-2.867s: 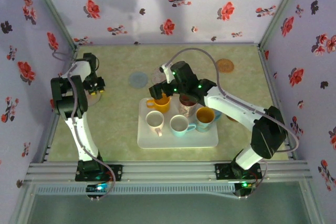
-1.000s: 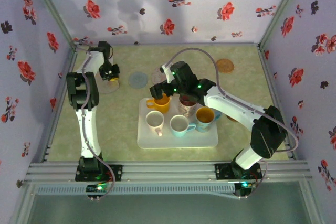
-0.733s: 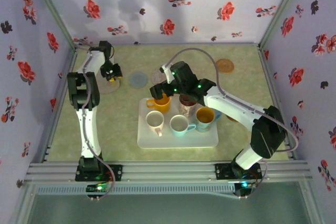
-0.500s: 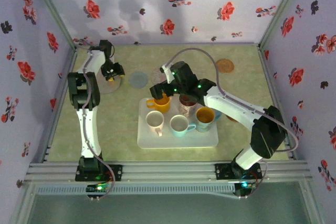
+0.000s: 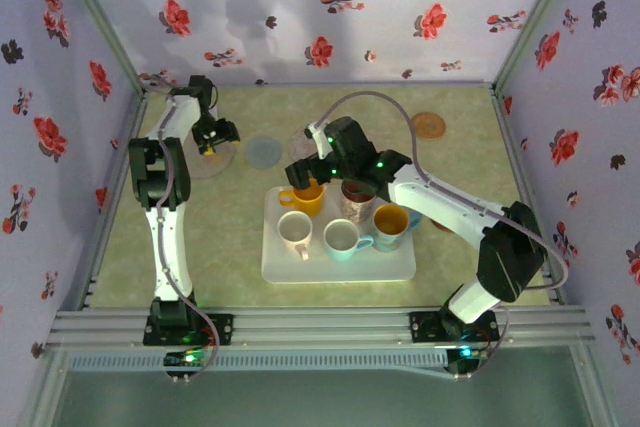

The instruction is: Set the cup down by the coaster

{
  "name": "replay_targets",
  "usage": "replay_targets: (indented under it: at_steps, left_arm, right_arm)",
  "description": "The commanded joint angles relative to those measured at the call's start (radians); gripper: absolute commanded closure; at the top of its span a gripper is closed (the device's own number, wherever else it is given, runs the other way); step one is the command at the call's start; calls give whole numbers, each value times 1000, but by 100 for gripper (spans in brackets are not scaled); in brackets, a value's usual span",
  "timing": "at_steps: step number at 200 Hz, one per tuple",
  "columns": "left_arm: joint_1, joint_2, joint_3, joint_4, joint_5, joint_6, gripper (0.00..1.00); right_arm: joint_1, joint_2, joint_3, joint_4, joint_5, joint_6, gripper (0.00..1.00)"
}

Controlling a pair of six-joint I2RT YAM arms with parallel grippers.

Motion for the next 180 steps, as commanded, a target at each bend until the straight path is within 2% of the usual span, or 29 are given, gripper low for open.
replay_targets:
  at_steps: [1,57,115,151,180]
  left_arm:
    - [-6,-72,27,-32,13,-3,31]
    - [-11,-90,-10,-47,-14,53,24]
    - [-20,-67,-29,-78,-123,85,13]
    - [-23,-40,-44,-79,-131,86,13]
    - [-27,-8,-53,-79,-130,93,20]
  right_arm:
    - [-2,-24,-4,28,21,8,1]
    - [-2,-26,-8,25,32,12,1]
    - [-6,-44,-39,34,41,23,1]
    - [-11,-44,-44,37,41,23,1]
    - [-13,-42,-44,34,40,23,1]
